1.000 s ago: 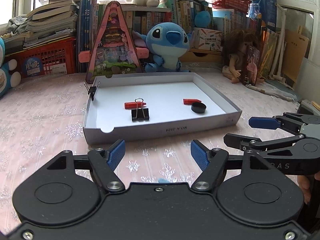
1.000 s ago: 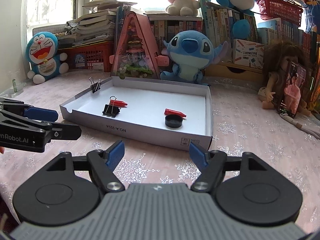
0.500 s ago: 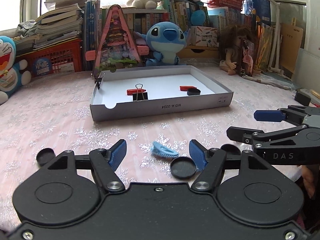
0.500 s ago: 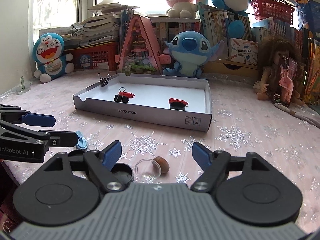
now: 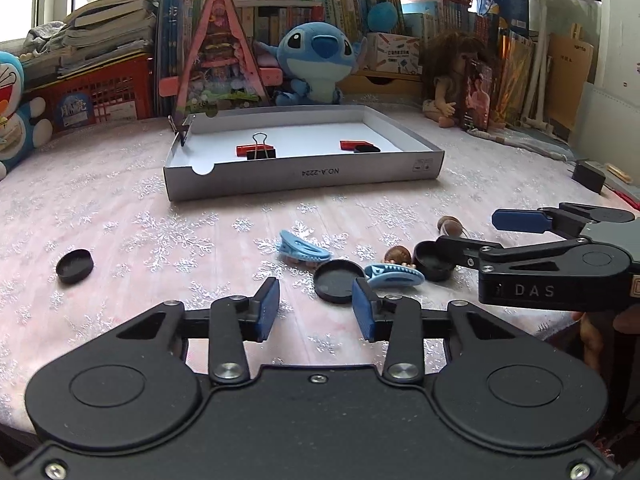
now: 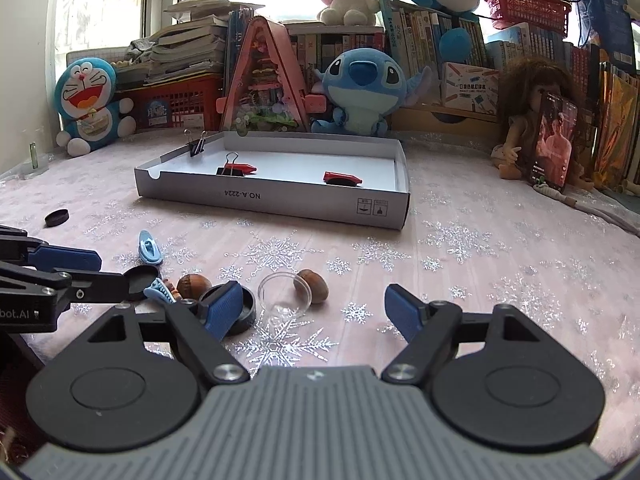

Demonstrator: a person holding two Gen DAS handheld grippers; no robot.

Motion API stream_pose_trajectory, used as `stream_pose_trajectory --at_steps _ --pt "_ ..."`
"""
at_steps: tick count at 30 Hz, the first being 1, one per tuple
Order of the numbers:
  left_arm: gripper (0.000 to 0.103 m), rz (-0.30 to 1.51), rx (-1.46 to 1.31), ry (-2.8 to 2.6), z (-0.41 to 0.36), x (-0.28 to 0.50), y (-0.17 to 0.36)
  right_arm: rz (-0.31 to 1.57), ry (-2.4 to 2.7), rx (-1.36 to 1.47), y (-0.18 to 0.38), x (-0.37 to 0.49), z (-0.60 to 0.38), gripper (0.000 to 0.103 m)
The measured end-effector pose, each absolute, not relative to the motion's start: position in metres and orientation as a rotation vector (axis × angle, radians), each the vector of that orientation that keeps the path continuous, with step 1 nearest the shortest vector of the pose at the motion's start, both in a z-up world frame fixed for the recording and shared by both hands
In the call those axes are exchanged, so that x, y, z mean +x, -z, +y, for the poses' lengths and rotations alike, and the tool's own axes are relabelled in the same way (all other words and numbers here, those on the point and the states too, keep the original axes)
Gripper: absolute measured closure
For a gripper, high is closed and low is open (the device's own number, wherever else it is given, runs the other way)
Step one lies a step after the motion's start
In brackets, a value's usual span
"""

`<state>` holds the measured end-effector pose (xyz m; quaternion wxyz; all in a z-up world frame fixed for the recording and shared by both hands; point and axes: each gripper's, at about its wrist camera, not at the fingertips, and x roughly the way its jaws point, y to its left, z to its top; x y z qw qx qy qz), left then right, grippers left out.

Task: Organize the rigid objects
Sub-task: 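Move the left tool toward a black lid while the right tool approaches the clear plastic cap, then close the left tool on the black lid while the right tool grasps the clear cap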

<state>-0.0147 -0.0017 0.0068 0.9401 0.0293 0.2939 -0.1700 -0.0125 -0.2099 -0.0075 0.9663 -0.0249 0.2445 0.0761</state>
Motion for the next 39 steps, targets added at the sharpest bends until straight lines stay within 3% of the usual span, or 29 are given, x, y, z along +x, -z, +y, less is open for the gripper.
stream_pose_trajectory --at_steps 16,30,35,39 --pt "0.065 0.584 0.064 0.319 -0.014 -0.004 0.002 0.476 -0.118 -0.058 0.008 -0.015 -0.207 0.024" --pt "0.065 0.585 0.043 0.298 -0.012 0.001 0.003 0.517 -0.163 0.022 0.009 -0.016 -0.207 0.049" --pt "0.073 0.585 0.039 0.299 -0.011 0.001 0.003 0.517 -0.170 0.018 0.008 -0.016 -0.204 0.054" --pt "0.073 0.585 0.038 0.299 -0.011 0.001 0.003 0.516 -0.173 0.018 0.008 -0.016 -0.204 0.060"
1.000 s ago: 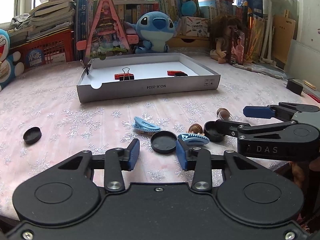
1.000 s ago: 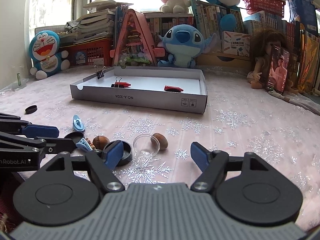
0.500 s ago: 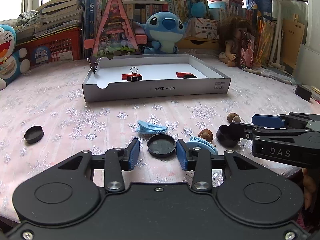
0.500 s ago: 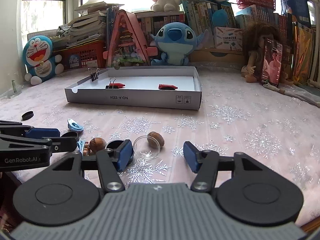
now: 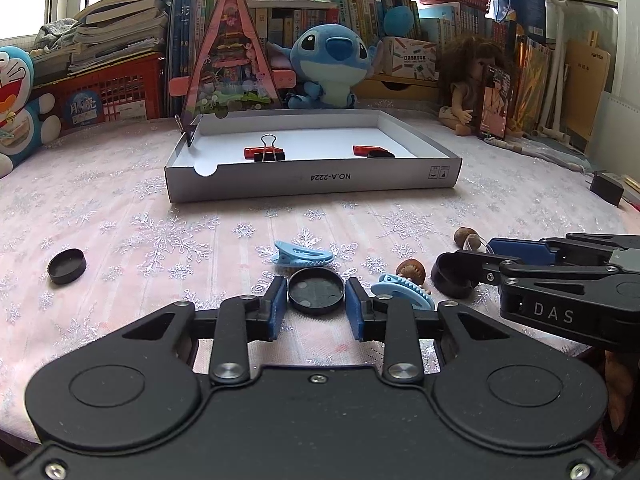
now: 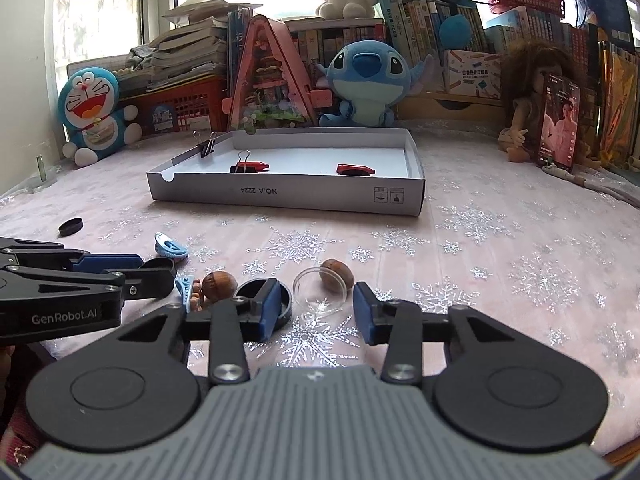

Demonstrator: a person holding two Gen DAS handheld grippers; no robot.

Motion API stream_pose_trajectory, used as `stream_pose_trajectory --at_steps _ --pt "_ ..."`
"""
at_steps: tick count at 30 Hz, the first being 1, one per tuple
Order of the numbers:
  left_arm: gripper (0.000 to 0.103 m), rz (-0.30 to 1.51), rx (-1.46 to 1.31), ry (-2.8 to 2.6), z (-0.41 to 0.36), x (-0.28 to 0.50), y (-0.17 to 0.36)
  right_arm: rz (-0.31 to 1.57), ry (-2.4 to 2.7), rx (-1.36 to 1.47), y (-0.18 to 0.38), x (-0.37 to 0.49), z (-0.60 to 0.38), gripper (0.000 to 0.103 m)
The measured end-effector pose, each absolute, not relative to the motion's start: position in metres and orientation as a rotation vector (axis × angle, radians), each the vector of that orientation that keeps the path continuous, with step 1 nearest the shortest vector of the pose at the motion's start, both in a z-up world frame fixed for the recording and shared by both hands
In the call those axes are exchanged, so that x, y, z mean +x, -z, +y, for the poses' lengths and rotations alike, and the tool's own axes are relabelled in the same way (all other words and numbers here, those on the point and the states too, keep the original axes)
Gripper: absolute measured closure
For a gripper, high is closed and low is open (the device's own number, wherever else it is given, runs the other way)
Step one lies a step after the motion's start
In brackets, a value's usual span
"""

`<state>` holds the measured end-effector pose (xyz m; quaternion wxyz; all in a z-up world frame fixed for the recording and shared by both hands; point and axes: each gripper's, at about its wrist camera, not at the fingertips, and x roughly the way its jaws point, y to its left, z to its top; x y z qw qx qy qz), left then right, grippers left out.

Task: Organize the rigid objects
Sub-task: 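Close the left tool on the black lid while the right tool grasps the clear cap, then carry the black lid into the tray with the left tool while the right tool carries the clear cap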

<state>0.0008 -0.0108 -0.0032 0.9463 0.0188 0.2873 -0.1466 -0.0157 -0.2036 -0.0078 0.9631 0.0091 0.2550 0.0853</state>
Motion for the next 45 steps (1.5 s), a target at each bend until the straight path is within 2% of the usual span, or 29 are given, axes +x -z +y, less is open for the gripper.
stream_pose_trajectory --at_steps 2,10,11,28,45 --pt "0.074 0.586 0.037 0.295 -0.010 0.000 0.003 0.512 -0.171 0.027 0.007 -0.016 -0.204 0.067" --pt "0.074 0.578 0.015 0.299 -0.007 -0.004 -0.005 0.466 -0.155 0.016 0.000 -0.021 -0.204 0.068" --pt "0.074 0.574 0.011 0.299 -0.006 -0.004 -0.006 0.465 -0.155 0.014 -0.001 -0.020 -0.204 0.073" --pt "0.074 0.522 -0.018 0.270 0.000 0.011 -0.030 0.435 -0.143 -0.017 -0.012 -0.013 -0.203 0.073" --pt "0.074 0.505 -0.088 0.224 0.012 0.083 -0.052 0.414 -0.110 -0.057 -0.037 0.045 -0.210 0.073"
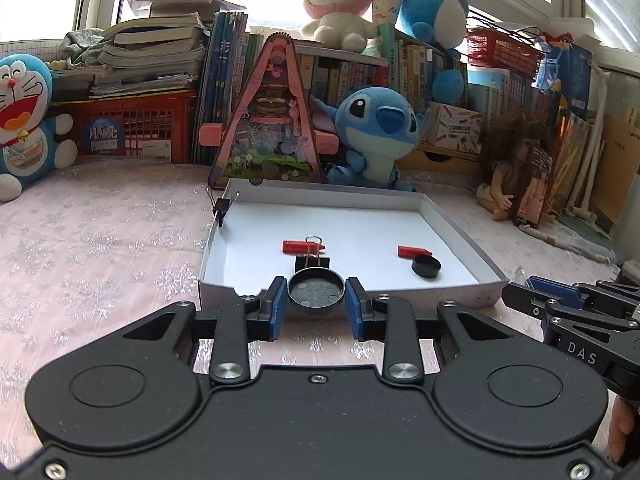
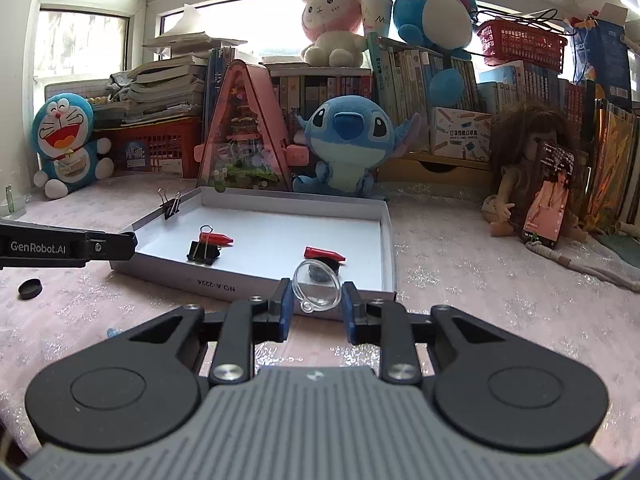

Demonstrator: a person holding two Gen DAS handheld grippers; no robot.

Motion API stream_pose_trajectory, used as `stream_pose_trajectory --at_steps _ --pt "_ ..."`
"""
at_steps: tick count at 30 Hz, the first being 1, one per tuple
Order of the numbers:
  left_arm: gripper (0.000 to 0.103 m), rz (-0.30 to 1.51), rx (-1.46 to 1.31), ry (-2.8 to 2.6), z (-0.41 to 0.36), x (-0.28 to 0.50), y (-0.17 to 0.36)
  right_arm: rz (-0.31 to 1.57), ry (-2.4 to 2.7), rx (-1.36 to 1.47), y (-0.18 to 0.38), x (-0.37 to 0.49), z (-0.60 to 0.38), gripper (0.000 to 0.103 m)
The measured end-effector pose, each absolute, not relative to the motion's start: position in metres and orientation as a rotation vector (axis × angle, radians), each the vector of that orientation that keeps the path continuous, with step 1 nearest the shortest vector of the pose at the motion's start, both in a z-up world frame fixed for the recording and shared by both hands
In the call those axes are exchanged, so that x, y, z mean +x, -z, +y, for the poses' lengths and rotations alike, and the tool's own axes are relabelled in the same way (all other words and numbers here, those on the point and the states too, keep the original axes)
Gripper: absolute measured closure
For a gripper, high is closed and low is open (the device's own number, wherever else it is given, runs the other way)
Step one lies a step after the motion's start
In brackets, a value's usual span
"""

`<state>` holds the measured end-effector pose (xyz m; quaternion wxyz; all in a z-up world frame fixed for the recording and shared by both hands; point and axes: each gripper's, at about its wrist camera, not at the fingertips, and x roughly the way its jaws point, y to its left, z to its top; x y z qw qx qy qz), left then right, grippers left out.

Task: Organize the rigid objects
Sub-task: 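Carry the black lid into the tray with the left tool while the right tool carries the clear cap, then open the left tool to release the lid while the right tool releases the clear cap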

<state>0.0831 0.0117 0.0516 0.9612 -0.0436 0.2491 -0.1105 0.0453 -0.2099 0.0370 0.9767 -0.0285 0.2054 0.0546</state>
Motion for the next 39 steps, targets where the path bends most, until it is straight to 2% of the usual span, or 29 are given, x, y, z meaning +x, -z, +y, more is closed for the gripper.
stream_pose_trajectory --at_steps 9,19,32,39 --pt "0.074 0.542 -0.114 0.233 0.003 0.124 -0.052 0.441 -0.106 -0.102 -0.035 0.085 -0.204 0.073" --pt "0.074 0.664 -0.154 0.239 0.000 0.169 -0.037 0.621 -0.155 -0.023 -0.030 0.131 -0.209 0.073" --pt "0.074 0.712 -0.117 0.220 -0.009 0.191 -0.026 0.828 -0.161 -0.041 -0.026 0.177 -0.206 0.072" --pt "0.074 0.733 -0.125 0.215 -0.010 0.197 -0.021 0.868 -0.164 -0.058 -0.023 0.186 -0.204 0.072"
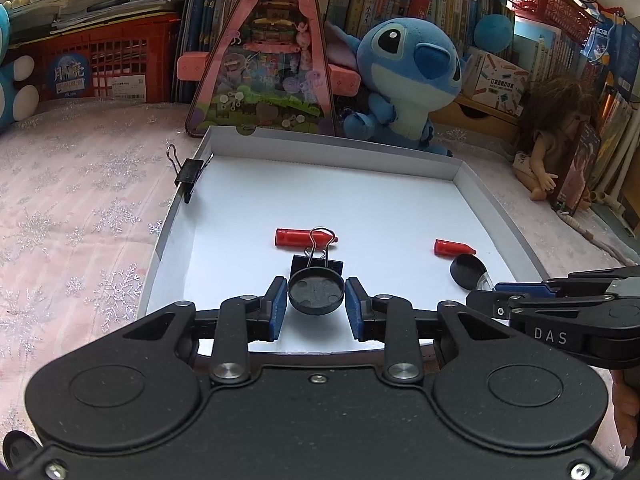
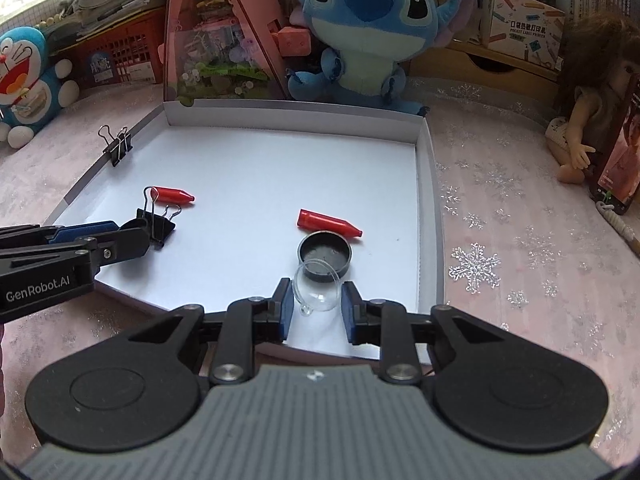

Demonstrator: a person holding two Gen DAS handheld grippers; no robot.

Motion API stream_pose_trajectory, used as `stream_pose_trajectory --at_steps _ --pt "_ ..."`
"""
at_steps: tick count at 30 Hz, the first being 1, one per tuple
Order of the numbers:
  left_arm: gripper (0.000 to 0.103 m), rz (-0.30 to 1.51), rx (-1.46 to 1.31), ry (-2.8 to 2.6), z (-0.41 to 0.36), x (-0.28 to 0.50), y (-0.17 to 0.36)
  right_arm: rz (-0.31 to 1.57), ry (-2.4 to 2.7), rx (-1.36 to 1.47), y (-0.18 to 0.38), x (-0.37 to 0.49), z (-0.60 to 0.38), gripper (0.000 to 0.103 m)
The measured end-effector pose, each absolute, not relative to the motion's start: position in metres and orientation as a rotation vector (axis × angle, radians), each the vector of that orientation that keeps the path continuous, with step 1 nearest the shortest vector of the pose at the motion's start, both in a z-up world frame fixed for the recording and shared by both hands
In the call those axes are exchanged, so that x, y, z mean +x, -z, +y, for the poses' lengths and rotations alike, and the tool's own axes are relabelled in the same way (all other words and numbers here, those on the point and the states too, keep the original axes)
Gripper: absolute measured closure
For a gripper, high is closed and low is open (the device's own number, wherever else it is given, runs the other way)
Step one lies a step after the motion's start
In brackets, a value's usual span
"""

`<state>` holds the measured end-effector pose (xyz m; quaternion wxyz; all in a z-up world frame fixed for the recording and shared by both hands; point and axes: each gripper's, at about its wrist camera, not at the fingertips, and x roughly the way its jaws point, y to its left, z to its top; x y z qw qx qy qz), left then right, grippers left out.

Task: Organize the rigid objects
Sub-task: 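Open the left tool to release the lid while the right tool releases the clear cap, then move the left tool toward the blue hair clip while the right tool approaches a black lid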

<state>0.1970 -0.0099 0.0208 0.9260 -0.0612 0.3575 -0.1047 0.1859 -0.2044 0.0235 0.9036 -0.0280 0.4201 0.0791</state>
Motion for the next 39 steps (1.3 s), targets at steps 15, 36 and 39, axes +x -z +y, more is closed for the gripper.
stream_pose_trajectory --at_steps 15,36,39 --pt "0.074 0.733 -0.105 0.198 -0.014 0.199 -0.015 0.861 -0.149 -0.059 -0.023 0.187 -0.204 0.053" --pt "0.037 0.627 -0.094 0.228 0.006 0.141 -0.033 0.657 -0.137 -0.134 -0.042 0.126 -0.206 0.026" --pt "0.035 0.609 -0.084 0.244 0.007 0.126 -0.036 0.628 -0.142 -0.142 -0.043 0.112 -0.204 0.025"
